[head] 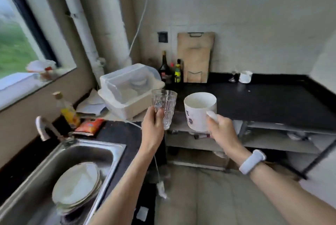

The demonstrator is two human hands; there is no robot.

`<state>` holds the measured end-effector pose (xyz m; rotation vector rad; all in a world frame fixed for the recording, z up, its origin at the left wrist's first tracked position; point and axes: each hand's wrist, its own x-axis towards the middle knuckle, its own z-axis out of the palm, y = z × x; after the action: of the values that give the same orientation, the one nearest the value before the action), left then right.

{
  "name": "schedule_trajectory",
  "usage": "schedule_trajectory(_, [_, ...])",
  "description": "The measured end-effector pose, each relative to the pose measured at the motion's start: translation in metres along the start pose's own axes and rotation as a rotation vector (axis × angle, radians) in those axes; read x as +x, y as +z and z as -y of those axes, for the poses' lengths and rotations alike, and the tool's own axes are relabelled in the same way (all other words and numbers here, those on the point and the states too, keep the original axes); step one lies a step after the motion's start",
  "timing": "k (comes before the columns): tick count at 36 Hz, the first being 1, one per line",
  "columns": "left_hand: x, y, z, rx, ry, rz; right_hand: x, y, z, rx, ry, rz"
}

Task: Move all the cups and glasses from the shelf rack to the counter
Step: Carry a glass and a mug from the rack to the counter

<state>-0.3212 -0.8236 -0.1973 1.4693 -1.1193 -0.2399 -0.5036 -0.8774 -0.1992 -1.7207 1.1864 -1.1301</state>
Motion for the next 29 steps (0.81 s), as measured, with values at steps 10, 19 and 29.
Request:
schedule_trajectory(10, [0.1,0.202,0.019,-0.161,-0.033,0.281,0.131,-0.097,-0.102,-0.055,0.206,-0.269])
schedule_trajectory(19, [0.212,0.354,0.033,-0.202,-0.07,0.504,0.265,-0.147,-0.15,0.033,0.325,-0.406])
schedule_trajectory(29, [0.243,0.497,0.06,-0.209,-0.205,0.687,0.338,-0.213,-0.229,-0.031,0.504,-0.532])
